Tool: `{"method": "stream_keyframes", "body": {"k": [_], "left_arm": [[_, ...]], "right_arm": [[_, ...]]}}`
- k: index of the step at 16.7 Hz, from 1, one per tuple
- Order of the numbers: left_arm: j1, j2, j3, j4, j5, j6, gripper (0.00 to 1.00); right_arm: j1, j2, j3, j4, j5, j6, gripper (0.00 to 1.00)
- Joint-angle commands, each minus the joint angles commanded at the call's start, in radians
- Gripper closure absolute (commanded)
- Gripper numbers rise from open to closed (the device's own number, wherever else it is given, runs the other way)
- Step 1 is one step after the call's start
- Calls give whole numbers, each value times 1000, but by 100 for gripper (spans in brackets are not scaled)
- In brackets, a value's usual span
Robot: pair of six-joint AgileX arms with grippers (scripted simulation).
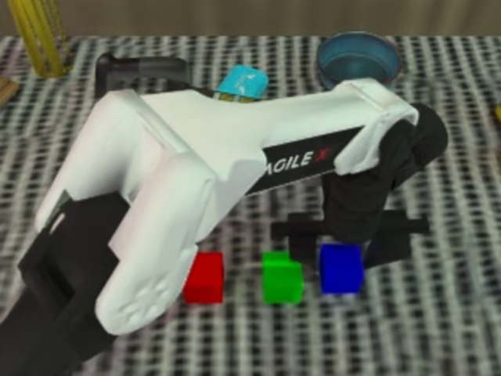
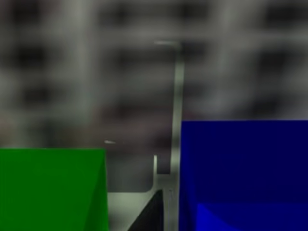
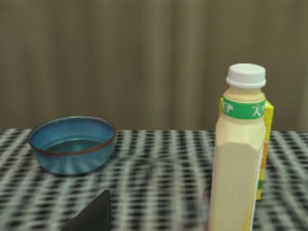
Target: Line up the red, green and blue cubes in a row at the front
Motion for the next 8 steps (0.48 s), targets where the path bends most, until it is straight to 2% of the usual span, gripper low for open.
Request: {"method": "stream_keyframes", "body": {"k": [1, 2, 8], "left_arm": [[0, 0, 0, 0, 0, 0, 2], [0, 0, 0, 0, 0, 0, 0], [0, 0, 0, 0, 0, 0, 0]], "right_arm": [[0, 0, 0, 0, 0, 0, 0], [0, 0, 0, 0, 0, 0, 0], [0, 0, 0, 0, 0, 0, 0]]}}
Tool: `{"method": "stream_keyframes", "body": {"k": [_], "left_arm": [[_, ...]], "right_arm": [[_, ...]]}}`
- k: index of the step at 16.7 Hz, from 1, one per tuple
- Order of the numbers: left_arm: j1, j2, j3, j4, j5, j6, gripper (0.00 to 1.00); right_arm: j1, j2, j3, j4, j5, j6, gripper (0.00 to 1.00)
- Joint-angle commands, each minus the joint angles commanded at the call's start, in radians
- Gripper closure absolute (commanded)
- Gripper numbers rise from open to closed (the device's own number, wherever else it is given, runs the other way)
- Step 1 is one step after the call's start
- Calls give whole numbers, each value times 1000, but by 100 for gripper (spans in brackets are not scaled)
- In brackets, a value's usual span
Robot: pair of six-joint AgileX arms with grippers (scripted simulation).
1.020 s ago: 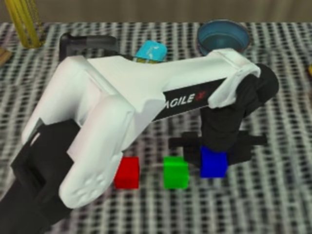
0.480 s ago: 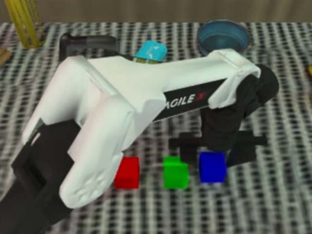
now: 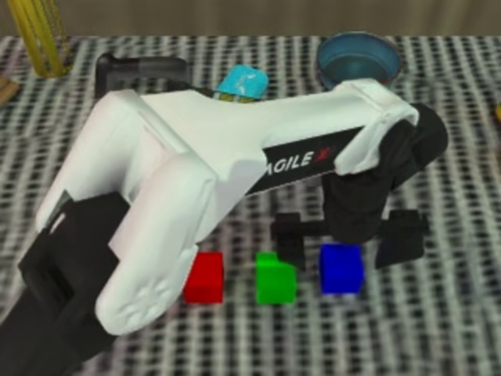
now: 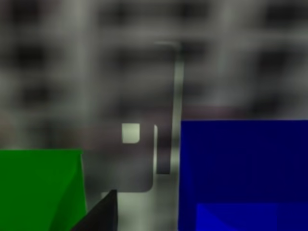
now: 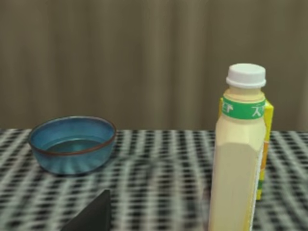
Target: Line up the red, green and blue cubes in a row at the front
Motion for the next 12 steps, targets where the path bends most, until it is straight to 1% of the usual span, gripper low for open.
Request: {"method": "stream_keyframes", "body": {"k": [4, 10, 12], "left_arm": [[1, -1, 18, -18, 0, 1, 0], [17, -22, 198, -226, 0, -2, 0], [20, -29, 226, -254, 0, -2, 0]], "right_arm": [[0, 0, 0, 0, 0, 0, 0], [0, 0, 0, 0, 0, 0, 0], [0, 0, 0, 0, 0, 0, 0]]}}
